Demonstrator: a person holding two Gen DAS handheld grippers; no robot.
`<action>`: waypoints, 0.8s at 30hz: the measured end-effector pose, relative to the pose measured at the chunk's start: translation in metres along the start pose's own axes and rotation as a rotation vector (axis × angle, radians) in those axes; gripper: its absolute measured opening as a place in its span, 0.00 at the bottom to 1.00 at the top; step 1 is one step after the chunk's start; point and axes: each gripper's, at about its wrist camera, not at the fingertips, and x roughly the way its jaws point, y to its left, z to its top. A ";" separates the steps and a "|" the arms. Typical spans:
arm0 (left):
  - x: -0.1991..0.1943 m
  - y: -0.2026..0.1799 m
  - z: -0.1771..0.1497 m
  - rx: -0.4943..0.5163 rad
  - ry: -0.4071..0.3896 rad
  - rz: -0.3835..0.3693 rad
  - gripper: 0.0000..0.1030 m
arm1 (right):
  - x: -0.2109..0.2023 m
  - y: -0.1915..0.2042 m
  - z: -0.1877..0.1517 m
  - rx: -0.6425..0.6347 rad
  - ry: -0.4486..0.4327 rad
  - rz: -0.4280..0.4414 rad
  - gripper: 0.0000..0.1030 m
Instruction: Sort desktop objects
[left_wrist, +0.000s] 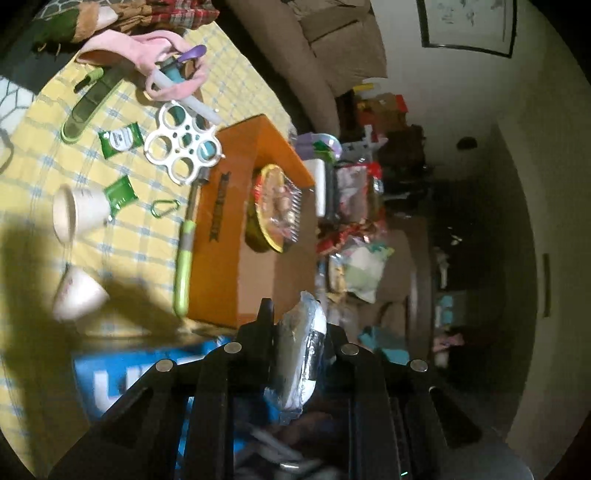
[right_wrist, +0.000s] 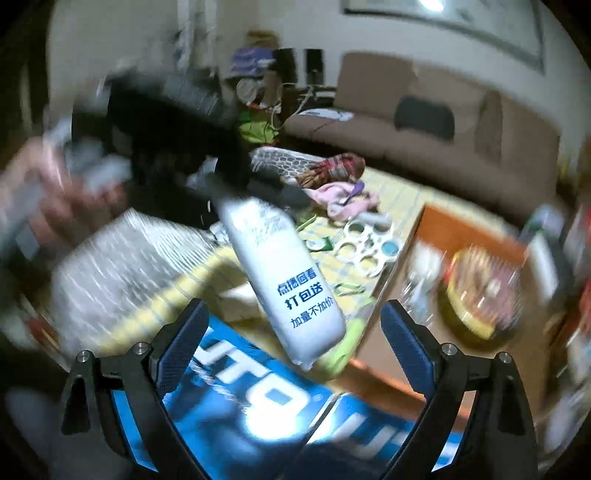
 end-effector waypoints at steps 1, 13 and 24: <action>-0.002 -0.001 -0.003 -0.007 0.009 -0.014 0.18 | 0.001 0.011 0.002 -0.055 -0.011 -0.047 0.89; -0.014 0.005 -0.014 -0.047 0.021 -0.016 0.42 | 0.020 -0.021 -0.003 0.212 0.058 0.379 0.39; 0.006 0.010 0.071 0.074 0.019 -0.028 0.78 | 0.131 -0.083 0.008 0.820 0.050 1.028 0.39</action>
